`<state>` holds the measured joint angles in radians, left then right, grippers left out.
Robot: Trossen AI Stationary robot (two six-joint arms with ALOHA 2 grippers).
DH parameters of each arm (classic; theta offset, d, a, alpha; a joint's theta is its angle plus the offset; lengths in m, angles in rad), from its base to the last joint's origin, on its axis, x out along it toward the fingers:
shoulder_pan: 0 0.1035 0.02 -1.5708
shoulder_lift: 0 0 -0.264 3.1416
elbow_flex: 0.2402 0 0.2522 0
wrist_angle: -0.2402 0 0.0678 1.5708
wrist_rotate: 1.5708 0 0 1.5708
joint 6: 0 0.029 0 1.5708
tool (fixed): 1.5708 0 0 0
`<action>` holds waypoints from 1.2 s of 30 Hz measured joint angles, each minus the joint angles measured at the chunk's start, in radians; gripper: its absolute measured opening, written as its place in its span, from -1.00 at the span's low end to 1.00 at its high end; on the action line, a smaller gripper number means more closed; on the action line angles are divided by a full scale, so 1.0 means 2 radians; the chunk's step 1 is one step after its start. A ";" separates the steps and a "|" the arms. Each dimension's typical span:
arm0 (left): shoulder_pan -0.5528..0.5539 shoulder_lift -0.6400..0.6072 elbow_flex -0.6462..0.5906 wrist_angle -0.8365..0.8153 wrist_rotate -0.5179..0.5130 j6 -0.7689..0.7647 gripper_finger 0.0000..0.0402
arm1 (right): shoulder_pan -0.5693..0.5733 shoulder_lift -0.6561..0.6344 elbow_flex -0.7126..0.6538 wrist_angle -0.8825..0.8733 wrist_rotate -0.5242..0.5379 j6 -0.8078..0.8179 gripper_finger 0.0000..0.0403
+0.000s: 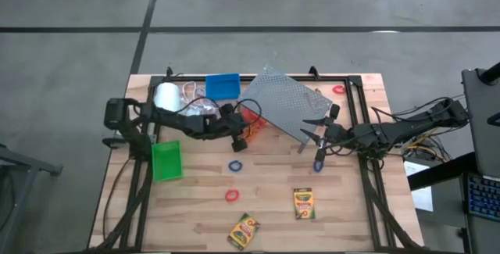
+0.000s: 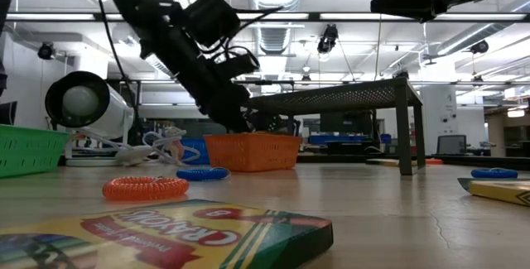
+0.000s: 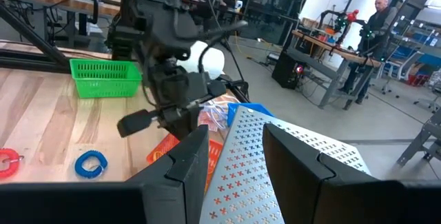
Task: Pick & Place Office Desk Supplies
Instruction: Put the yellow rubber band into the orange bin, then put the crayon box into the green bin
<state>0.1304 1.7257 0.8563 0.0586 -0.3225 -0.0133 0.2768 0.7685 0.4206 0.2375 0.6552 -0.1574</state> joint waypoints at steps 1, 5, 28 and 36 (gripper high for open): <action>0.005 0.001 0.006 -0.011 0.006 -0.004 -0.99 | 0.000 0.000 0.000 0.000 0.000 0.000 -0.32; 0.027 0.003 0.013 -0.032 0.042 -0.018 -0.94 | 0.000 0.000 0.000 0.000 0.000 0.000 -0.32; 0.036 -0.006 0.014 -0.030 0.075 -0.020 -0.21 | 0.000 0.000 0.000 0.000 0.000 -0.001 -0.32; 0.036 -0.046 0.011 -0.045 0.072 -0.019 -0.10 | 0.000 0.000 0.000 0.000 0.000 -0.001 -0.32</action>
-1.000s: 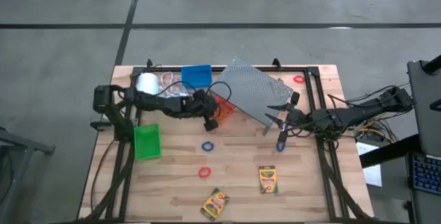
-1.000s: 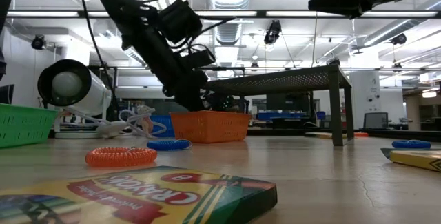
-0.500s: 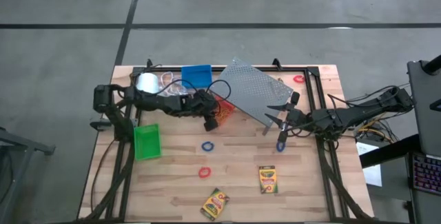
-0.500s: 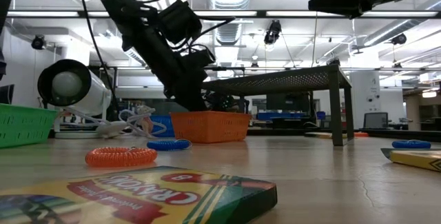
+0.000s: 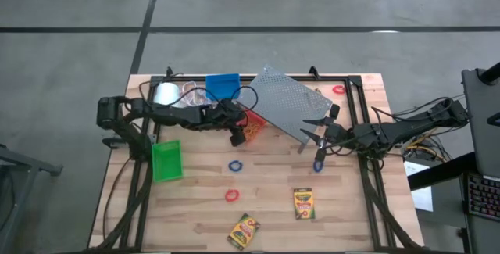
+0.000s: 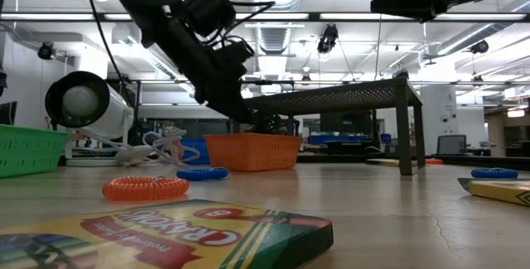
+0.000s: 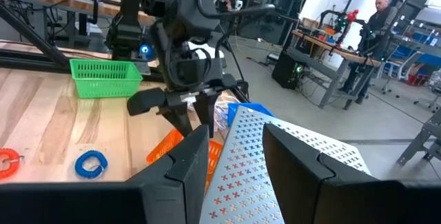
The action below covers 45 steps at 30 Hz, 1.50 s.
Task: Pick & Place Office Desk Supplies
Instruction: Put the crayon box into the green bin
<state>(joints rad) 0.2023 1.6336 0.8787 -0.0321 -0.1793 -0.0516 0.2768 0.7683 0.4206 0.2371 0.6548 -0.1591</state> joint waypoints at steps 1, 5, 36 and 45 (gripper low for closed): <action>0.000 -0.003 0.000 -0.004 0.000 0.001 -0.08 | 0.000 0.000 0.000 0.000 0.000 0.000 -0.32; 0.000 -0.014 0.000 -0.026 0.000 0.001 -0.02 | 0.000 0.000 0.000 0.000 0.000 0.000 -0.32; -0.204 -0.139 -0.001 -0.200 -0.169 -0.049 0.02 | 0.000 0.000 0.000 0.000 0.000 0.000 -0.32; -0.228 -0.139 -0.001 -0.229 -0.208 -0.103 0.02 | 0.000 0.000 0.000 0.000 0.000 0.000 -0.32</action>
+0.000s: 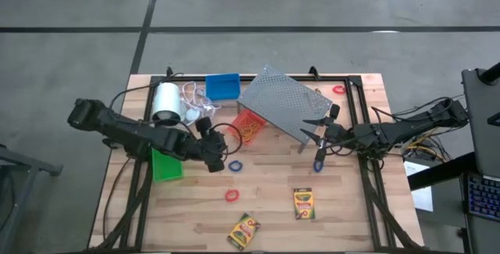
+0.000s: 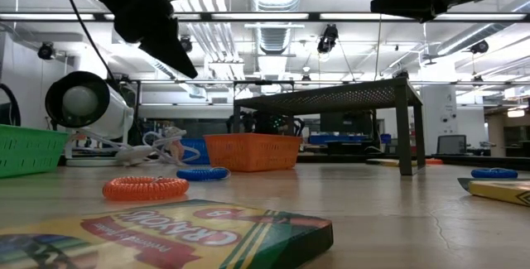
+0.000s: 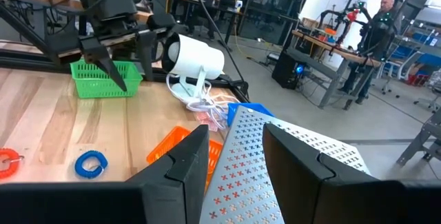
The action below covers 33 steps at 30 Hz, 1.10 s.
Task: Pick & Place Office Desk Supplies
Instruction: Put the crayon box into the green bin
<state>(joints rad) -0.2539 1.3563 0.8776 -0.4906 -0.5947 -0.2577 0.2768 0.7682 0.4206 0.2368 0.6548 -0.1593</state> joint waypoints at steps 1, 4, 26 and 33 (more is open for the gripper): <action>-0.003 0.000 0.000 -0.002 -0.005 -0.004 0.02 | 0.000 0.000 0.000 0.000 0.000 0.000 -0.32; -0.013 0.000 0.000 -0.005 -0.020 -0.017 0.02 | 0.000 0.000 0.000 0.000 0.000 0.001 -0.32; -0.100 0.000 0.000 -0.014 -0.070 -0.045 0.02 | 0.000 0.000 0.000 0.000 0.000 0.000 -0.32; -0.145 0.000 0.000 -0.002 -0.087 -0.065 0.02 | 0.000 0.000 0.000 0.000 0.000 0.001 -0.32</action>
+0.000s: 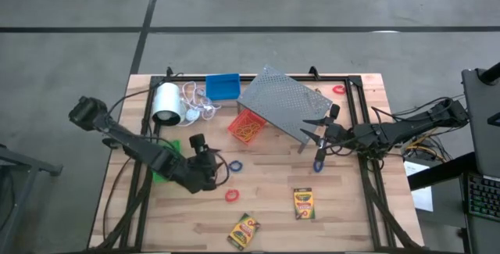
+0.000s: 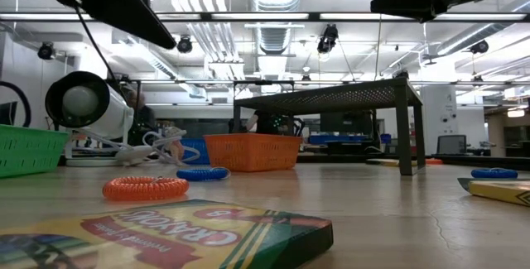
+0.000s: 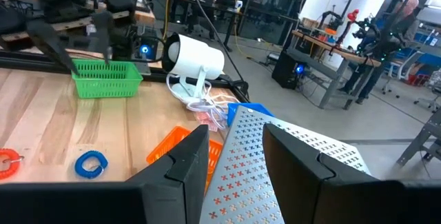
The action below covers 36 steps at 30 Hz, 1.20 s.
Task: Pick & Place Office Desk Supplies
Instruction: Put the crayon box into the green bin
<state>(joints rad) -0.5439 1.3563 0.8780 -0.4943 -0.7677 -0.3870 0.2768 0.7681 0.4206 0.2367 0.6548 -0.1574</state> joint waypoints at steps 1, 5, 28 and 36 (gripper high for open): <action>-0.010 0.000 0.000 0.002 0.000 -0.006 0.02 | 0.000 0.000 0.000 0.000 0.000 0.000 -0.32; -0.054 0.014 0.000 0.029 -0.015 -0.029 0.02 | 0.000 0.000 0.000 0.000 0.000 0.000 -0.32; -0.198 0.226 0.119 0.069 -0.063 -0.160 0.02 | 0.000 0.000 0.000 0.000 0.000 0.000 -0.32; -0.231 0.288 0.185 0.069 -0.060 -0.160 0.02 | 0.000 0.000 0.000 0.000 0.000 -0.001 -0.32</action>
<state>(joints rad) -1.0062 1.9318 1.2474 -0.3564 -0.8875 -0.7071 0.2771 0.7681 0.4206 0.2372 0.6548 -0.1588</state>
